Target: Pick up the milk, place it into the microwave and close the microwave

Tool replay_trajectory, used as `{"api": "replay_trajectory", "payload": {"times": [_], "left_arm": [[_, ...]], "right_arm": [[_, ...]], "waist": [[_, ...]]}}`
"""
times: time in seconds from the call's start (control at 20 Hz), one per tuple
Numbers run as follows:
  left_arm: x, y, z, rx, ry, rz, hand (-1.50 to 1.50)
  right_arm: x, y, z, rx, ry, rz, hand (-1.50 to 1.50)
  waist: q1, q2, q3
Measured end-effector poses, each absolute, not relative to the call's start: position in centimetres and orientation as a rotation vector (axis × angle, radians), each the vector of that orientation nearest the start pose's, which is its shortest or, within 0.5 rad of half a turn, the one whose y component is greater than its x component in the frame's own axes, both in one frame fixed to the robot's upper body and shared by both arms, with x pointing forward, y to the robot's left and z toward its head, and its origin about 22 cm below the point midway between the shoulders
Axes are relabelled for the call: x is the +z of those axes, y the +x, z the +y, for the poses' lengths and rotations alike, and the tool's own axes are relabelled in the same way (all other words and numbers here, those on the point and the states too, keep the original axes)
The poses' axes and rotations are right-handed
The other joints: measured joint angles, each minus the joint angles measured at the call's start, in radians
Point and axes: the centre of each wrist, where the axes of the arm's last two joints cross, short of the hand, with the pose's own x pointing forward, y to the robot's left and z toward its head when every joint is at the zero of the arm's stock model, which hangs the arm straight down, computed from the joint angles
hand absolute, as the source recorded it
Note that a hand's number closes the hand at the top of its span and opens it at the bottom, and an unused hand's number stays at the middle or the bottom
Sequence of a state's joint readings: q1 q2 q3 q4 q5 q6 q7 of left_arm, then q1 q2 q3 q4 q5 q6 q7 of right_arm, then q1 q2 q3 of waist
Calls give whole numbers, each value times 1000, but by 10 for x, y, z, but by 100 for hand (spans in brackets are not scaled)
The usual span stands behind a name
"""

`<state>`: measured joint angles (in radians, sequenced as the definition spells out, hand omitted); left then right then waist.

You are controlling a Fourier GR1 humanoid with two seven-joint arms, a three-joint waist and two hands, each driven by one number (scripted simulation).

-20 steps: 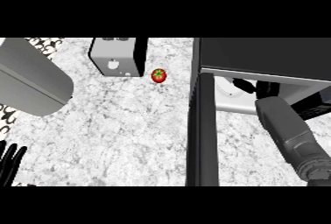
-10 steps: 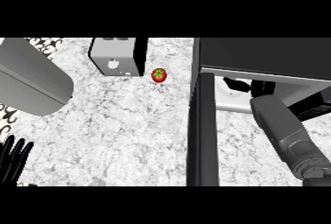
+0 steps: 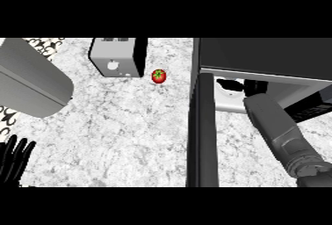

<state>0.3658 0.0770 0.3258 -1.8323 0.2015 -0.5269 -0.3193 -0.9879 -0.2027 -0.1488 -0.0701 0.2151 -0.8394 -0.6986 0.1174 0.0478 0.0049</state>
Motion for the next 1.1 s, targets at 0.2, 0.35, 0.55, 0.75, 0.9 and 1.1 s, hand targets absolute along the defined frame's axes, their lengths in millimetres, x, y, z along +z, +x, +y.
{"api": "replay_trajectory", "payload": {"times": [0.2, 0.35, 0.55, 0.75, 0.9, 1.1], "left_arm": [[10, 128, 346, -37, -82, -1869, -150], [11, 129, 348, -32, -73, -1875, -150], [12, 127, 349, -38, -64, -1873, -150], [12, 126, 347, -28, -59, -1871, -150], [11, 124, 341, -25, -57, -1874, -150], [10, 118, 340, -27, -57, -1867, -150]], "right_arm": [[-17, 411, -228, 307, -999, -1756, -150], [-19, 410, -229, 313, -983, -1761, -150], [-23, 407, -231, 294, -956, -1766, -150], [-29, 402, -237, 288, -920, -1773, -150], [-33, 398, -245, 280, -879, -1788, -150], [-44, 390, -243, 249, -762, -1825, -150]], "waist": [[-9, -4, 0], [-17, -7, 0], [-28, -11, 0], [-42, -17, -1], [-48, -20, -1], [-56, -26, -2]]}}
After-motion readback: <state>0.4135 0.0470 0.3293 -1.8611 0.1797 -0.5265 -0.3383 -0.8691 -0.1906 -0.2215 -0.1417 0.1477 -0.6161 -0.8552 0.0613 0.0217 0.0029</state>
